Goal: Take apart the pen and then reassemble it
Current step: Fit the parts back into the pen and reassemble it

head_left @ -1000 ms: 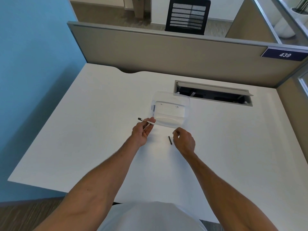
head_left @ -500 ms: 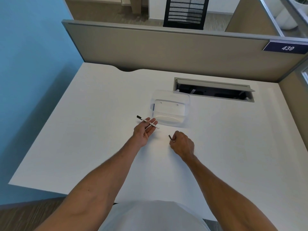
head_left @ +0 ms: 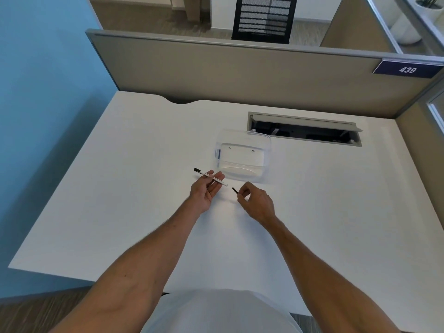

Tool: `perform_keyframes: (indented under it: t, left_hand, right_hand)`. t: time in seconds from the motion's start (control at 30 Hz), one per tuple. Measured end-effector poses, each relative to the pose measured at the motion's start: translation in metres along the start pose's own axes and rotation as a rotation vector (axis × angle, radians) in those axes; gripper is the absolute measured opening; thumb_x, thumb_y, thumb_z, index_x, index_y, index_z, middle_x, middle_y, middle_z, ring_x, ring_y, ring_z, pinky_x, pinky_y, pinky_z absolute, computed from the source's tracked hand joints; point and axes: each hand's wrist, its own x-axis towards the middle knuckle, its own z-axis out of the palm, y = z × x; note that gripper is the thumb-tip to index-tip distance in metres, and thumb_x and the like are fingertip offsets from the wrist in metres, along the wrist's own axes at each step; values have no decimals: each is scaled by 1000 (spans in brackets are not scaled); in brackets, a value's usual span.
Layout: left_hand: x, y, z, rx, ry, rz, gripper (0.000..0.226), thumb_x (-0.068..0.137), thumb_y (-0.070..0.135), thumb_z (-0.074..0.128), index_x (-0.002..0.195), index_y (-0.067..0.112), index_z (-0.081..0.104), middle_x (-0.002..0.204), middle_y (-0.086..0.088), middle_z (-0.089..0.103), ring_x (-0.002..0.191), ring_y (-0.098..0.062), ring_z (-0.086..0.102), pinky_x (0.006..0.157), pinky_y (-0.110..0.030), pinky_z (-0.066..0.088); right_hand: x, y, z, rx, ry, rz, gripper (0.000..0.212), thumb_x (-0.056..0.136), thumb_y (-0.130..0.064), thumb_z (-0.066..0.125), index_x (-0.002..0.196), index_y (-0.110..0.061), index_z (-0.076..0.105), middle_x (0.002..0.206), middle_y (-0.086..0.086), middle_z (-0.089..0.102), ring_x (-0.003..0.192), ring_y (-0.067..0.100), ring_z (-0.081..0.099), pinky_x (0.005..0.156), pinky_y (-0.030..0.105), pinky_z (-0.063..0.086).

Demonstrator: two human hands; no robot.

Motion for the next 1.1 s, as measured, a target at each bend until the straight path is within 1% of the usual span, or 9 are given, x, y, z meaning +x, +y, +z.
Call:
perform_keyframes:
  t: [0.17, 0.23, 0.33, 0.47, 0.6, 0.73, 0.87, 0.97, 1.1]
  left_hand:
    - [-5, 2, 0, -32, -52, 0, 45, 115, 0, 42, 159, -2, 47, 156, -24, 61, 146, -36, 61, 115, -41, 53]
    - [-6, 2, 1, -45, -59, 3, 45, 115, 0, 43, 159, -2, 47, 156, -24, 61, 138, -36, 64, 114, -42, 55]
    - [-7, 2, 1, -49, -61, 4, 45, 115, 0, 44, 159, -2, 47, 156, -25, 61, 137, -36, 65, 114, -42, 53]
    - [-8, 0, 2, -51, -60, 9, 45, 115, 0, 44, 159, -3, 47, 156, -24, 61, 126, -33, 65, 114, -42, 52]
    - [-10, -1, 3, -53, -52, 11, 45, 115, 0, 45, 160, -2, 47, 156, -24, 61, 130, -34, 65, 117, -42, 51]
    - [-11, 0, 6, -24, -27, 18, 45, 115, 1, 45, 160, -2, 47, 155, -24, 62, 147, -38, 61, 117, -42, 52]
    - [-10, 0, 7, 8, -2, 24, 45, 115, 1, 46, 159, -1, 47, 155, -24, 62, 147, -40, 60, 124, -45, 48]
    - [-9, -1, 7, 29, 11, 22, 45, 114, 1, 47, 159, -1, 47, 155, -24, 62, 147, -40, 60, 127, -48, 46]
    - [-10, -4, 9, 49, -8, 5, 46, 113, 0, 48, 159, 0, 46, 155, -24, 63, 147, -40, 61, 127, -48, 46]
  right_hand:
    - [-2, -7, -3, 29, 21, -47, 11, 104, -32, 67, 111, -23, 68, 105, -14, 81, 81, 13, 66, 82, 36, 57]
    - [-3, -10, -4, 36, 28, -63, 11, 104, -33, 68, 111, -24, 69, 104, -14, 80, 80, 13, 65, 81, 35, 57]
    - [-4, -13, -5, 44, 36, -75, 12, 104, -33, 69, 110, -24, 69, 102, -16, 79, 79, 13, 66, 78, 34, 56]
    - [-3, -14, -6, 48, 41, -85, 12, 104, -33, 70, 111, -23, 69, 98, -18, 75, 77, 12, 64, 73, 30, 51]
    - [-3, -14, -8, 39, 36, -99, 12, 104, -32, 70, 111, -22, 70, 101, -15, 79, 79, 11, 63, 77, 32, 54]
    - [-1, -13, -11, 17, 34, -116, 11, 104, -32, 70, 111, -23, 70, 103, -12, 81, 80, 10, 63, 81, 35, 58]
    - [1, -13, -13, 7, 58, -116, 9, 103, -30, 70, 108, -23, 70, 101, -12, 80, 87, 14, 69, 83, 38, 60]
    - [2, -14, -11, 26, 82, -105, 8, 103, -30, 72, 108, -24, 70, 102, -13, 78, 80, 12, 64, 80, 37, 59]
    - [4, -19, -8, 64, 87, -89, 17, 102, -31, 77, 114, -24, 69, 109, -14, 78, 84, 17, 69, 78, 32, 54]
